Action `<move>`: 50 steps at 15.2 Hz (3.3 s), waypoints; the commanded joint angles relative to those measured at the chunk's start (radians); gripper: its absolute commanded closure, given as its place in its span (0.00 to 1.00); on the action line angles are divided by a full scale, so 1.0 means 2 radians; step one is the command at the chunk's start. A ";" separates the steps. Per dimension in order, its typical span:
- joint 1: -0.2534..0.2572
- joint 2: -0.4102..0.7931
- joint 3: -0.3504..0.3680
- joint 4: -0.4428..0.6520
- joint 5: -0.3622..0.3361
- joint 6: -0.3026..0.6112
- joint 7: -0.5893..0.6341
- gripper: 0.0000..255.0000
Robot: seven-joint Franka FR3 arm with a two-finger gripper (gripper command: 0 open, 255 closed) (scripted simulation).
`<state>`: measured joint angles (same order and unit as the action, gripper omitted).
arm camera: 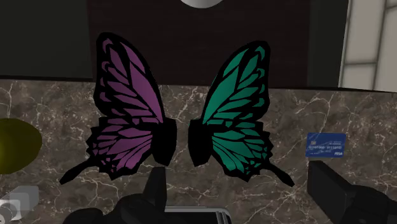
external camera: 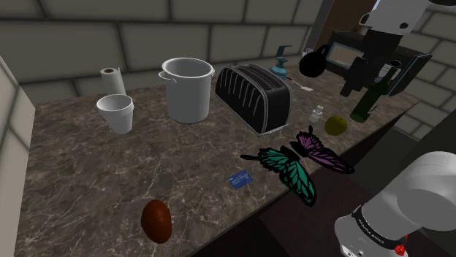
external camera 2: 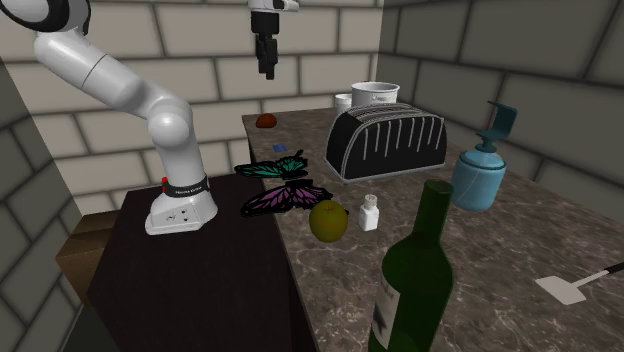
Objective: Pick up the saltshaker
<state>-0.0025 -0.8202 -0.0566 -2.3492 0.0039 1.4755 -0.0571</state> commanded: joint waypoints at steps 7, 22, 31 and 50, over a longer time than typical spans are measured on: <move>-0.018 0.047 -0.050 -0.022 -0.038 0.073 -0.049 0.00; -0.041 0.254 -0.178 0.022 -0.065 0.252 -0.174 0.00; -0.054 0.426 -0.235 0.115 0.006 0.324 -0.277 0.00; -0.084 0.540 -0.234 0.156 0.078 0.383 -0.342 1.00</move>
<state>-0.1710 0.2589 -0.5249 -2.0367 0.1596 2.2413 -0.7407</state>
